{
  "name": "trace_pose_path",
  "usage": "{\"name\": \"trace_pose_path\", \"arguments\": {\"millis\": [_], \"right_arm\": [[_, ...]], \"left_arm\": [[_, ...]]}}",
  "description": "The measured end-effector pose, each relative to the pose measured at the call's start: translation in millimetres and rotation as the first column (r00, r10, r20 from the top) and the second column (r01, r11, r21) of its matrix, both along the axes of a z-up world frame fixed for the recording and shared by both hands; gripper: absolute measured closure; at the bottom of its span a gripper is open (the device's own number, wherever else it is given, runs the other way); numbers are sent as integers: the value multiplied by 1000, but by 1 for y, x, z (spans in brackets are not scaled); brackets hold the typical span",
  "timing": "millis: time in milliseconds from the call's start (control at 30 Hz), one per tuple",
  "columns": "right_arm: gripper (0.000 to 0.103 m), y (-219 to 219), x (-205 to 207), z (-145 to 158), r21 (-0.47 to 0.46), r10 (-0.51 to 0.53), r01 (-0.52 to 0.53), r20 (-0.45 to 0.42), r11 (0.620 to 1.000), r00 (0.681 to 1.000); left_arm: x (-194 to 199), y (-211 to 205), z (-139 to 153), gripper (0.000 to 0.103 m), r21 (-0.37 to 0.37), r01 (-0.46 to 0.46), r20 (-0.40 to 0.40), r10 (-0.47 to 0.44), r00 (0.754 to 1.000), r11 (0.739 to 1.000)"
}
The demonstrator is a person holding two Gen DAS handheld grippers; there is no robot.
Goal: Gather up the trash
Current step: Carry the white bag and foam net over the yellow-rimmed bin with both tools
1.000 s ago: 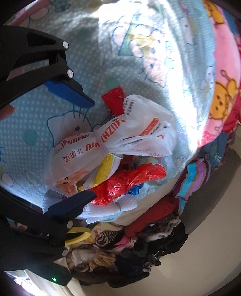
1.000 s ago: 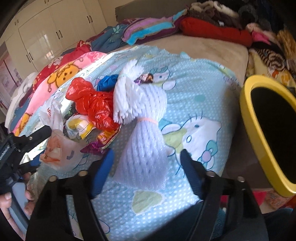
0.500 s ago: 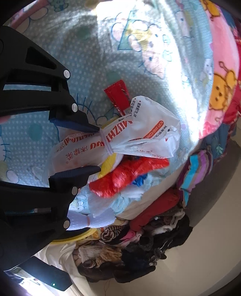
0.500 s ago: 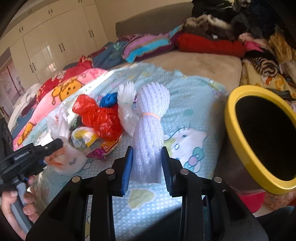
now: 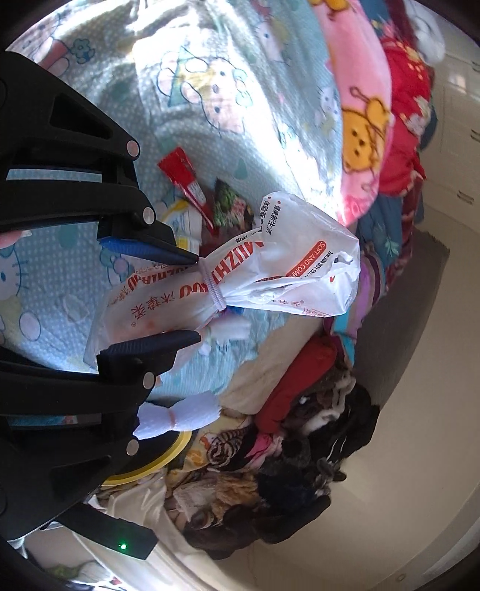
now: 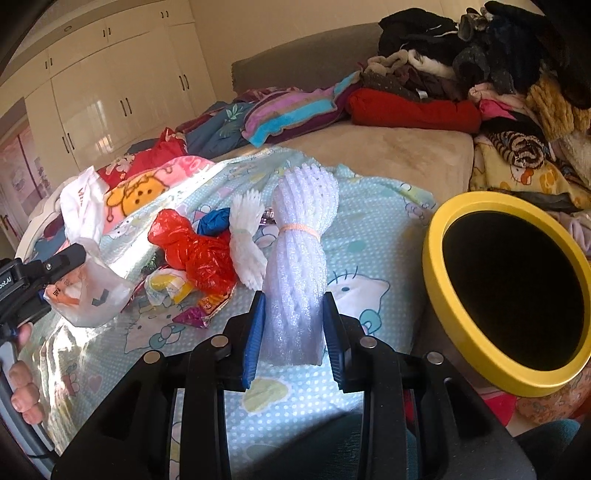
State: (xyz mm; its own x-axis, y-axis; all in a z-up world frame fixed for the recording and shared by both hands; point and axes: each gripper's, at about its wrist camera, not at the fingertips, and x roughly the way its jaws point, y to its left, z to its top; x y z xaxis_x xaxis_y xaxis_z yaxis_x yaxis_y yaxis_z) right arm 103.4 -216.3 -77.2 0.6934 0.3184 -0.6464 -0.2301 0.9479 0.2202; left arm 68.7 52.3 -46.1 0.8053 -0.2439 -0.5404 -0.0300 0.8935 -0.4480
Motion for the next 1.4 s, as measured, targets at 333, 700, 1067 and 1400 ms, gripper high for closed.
{"name": "trace_pose_path", "arguments": {"millis": [333,700,1067,1400], "right_arm": [[73,-33,-8,19,36,-57,55,49,998,997],[73,-88,-8,26,75,-176,172,60,982,983],[71,-156,0,21,86,-322,317,53,945,945],[71,-200,2,11,82,-405,401,50,912,913]], "left_arm": [[8,-36,19,74,28,66,30,-67,997,997],[18,-91,35,74,67,171,58,-175,983,983],[41,-160,46,74,76,286,88,-292,952,955],[65,-219,36,74,107,363,62,-371,927,926]]}}
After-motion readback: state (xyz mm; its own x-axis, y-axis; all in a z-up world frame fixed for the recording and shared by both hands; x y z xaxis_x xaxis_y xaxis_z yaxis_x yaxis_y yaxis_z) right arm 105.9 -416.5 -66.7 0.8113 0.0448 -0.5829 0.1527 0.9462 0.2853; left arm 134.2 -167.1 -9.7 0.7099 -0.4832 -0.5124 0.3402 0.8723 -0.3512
